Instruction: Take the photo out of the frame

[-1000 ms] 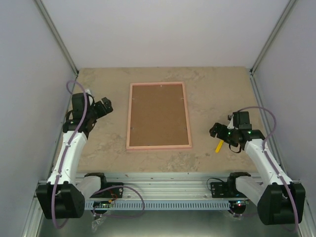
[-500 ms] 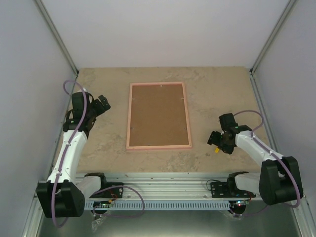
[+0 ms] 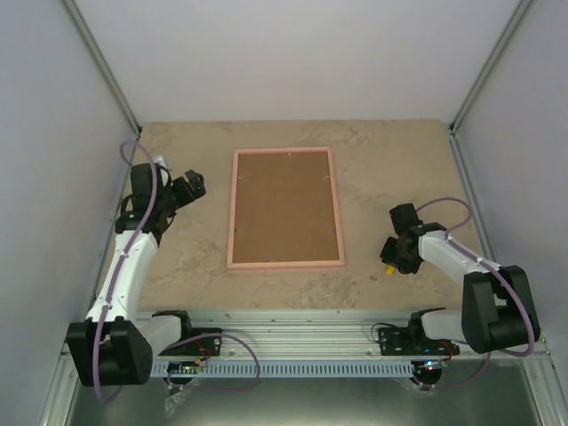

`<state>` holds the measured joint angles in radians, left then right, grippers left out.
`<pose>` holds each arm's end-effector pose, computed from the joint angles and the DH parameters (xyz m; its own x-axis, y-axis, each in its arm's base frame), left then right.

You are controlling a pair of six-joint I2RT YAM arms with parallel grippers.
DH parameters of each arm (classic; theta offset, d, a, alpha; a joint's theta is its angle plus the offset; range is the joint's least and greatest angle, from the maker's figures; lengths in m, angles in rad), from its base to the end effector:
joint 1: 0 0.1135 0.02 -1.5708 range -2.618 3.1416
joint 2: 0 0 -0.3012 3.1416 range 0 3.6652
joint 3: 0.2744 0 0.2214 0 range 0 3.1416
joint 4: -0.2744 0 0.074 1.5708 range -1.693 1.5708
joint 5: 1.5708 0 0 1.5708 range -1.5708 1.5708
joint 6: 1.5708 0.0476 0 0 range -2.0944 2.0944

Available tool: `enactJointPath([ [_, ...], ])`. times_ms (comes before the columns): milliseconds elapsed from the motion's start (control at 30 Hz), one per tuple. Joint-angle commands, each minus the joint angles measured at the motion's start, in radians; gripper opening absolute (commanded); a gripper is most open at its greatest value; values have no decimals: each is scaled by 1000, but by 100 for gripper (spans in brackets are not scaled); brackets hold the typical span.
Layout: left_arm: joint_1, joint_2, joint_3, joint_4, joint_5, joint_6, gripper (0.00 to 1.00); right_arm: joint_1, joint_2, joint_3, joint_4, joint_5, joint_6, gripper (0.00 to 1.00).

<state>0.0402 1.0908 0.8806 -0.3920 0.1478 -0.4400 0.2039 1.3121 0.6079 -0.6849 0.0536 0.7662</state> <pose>0.2018 0.0011 0.3263 -0.5468 -0.4436 -0.7101 -0.1673 0.8889 -0.4265 0.1632 0.0311 0.1929 -0.8276 0.5359 -0.1667 0.5290 0.8441 0.0873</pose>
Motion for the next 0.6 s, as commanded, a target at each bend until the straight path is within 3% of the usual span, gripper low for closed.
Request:
enactJointPath([
  [0, 6, 16, -15, 42, 79, 24, 100, 13, 36, -7, 21, 25, 0, 27],
  [233, 6, 67, -16, 51, 199, 22, 100, 59, 44, 58, 19, 35, -51, 1],
  [567, -7, 160, -3, 81, 433, -44, 100, 187, 16, 218, 56, 15, -165, 1],
])
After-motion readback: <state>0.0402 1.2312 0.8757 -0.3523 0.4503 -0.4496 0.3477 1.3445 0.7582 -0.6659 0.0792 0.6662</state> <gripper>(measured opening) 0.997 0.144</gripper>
